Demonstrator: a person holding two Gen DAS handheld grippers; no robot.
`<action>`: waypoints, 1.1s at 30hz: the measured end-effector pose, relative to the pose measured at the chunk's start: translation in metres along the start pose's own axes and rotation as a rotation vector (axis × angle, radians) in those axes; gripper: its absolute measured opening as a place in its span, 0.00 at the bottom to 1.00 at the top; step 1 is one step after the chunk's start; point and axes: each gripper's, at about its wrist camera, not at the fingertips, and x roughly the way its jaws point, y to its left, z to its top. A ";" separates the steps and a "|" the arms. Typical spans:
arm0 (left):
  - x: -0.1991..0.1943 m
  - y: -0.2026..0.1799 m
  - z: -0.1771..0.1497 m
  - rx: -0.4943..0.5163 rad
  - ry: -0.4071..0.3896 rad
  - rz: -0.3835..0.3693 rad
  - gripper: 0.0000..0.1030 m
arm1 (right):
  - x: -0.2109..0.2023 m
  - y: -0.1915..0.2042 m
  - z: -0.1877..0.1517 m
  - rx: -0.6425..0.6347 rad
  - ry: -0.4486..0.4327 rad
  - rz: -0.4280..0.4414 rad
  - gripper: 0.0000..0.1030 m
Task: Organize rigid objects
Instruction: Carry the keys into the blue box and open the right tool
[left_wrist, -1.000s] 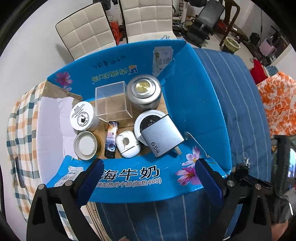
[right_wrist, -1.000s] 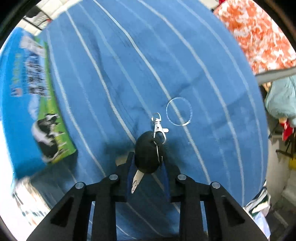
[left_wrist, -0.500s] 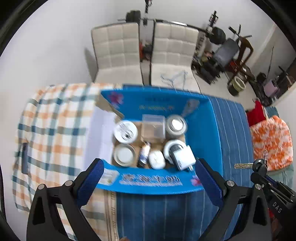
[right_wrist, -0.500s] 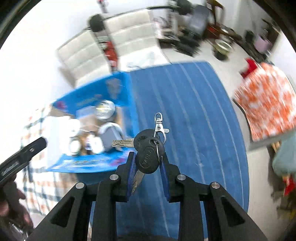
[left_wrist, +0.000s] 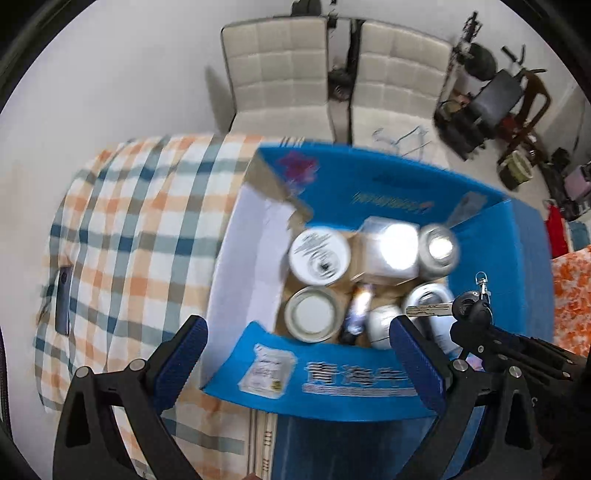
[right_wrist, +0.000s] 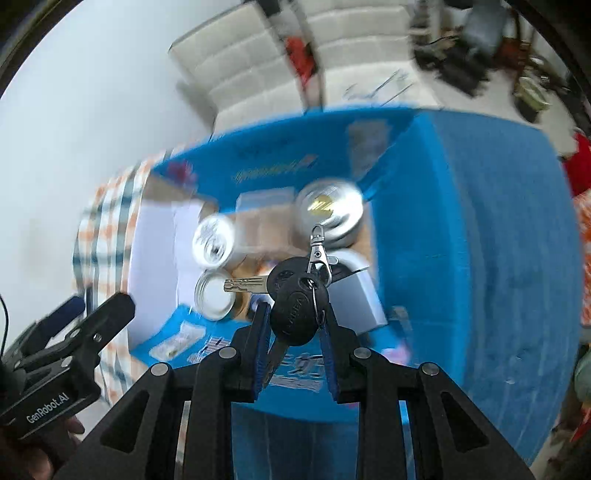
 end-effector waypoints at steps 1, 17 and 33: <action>0.010 0.006 -0.002 -0.010 0.023 0.001 0.98 | 0.013 0.003 0.000 -0.015 0.026 0.006 0.27; 0.056 0.043 -0.014 -0.044 0.118 0.064 0.98 | 0.124 0.029 -0.011 -0.079 0.208 0.009 0.38; 0.045 0.025 -0.017 0.016 0.111 0.014 0.98 | 0.061 0.005 -0.031 -0.067 0.034 -0.324 0.89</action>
